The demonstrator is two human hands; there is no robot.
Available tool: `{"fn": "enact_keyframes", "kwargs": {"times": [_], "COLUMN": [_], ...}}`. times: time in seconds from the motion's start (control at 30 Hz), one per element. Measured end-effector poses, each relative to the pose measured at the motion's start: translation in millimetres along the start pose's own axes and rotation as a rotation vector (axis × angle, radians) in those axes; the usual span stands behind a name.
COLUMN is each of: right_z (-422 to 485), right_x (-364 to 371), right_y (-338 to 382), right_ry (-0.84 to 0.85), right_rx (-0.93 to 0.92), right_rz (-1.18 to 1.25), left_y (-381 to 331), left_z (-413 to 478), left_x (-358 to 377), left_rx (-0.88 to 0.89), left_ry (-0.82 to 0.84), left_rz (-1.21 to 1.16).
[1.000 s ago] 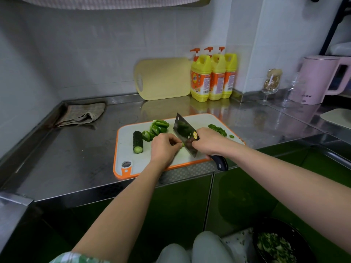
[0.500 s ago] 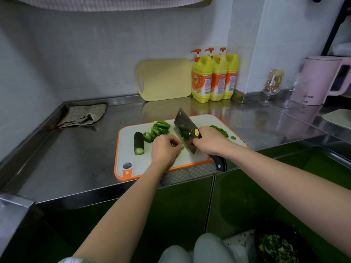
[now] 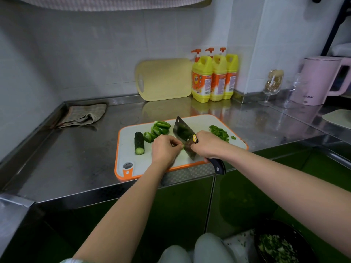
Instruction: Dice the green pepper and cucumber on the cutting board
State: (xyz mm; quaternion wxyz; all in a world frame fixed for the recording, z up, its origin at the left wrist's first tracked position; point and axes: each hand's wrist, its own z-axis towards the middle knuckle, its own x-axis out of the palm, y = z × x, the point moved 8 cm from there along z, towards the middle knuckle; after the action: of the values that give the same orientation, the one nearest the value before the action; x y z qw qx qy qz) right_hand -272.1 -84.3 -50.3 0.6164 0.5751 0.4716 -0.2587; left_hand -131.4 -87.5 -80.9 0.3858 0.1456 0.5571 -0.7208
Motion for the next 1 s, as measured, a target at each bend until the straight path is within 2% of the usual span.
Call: {"fn": "enact_keyframes", "kwargs": {"times": [0.4,0.5,0.73,1.0], "right_z": [2.0,-1.1,-6.7,-1.0], "right_x": [-19.2,-21.9,-12.7,-6.9], "right_y": [-14.1,-10.1,-2.0,1.8], "right_ry": [-0.133,-0.115,-0.060,-0.023], "right_rx": [0.024,0.002,-0.018,0.000], "right_rz": [0.019,0.015,-0.108,-0.138], "left_y": [-3.6,2.8,2.6,1.0], "left_z": [-0.5,0.4,1.5,2.8], "left_x": [3.4,-0.7,6.2,4.6], "left_rx": [0.069,0.052,0.089,0.116], "left_ry": [0.073,0.012,0.045,0.047], "left_rz": [-0.045,-0.027,0.090,0.196]}}
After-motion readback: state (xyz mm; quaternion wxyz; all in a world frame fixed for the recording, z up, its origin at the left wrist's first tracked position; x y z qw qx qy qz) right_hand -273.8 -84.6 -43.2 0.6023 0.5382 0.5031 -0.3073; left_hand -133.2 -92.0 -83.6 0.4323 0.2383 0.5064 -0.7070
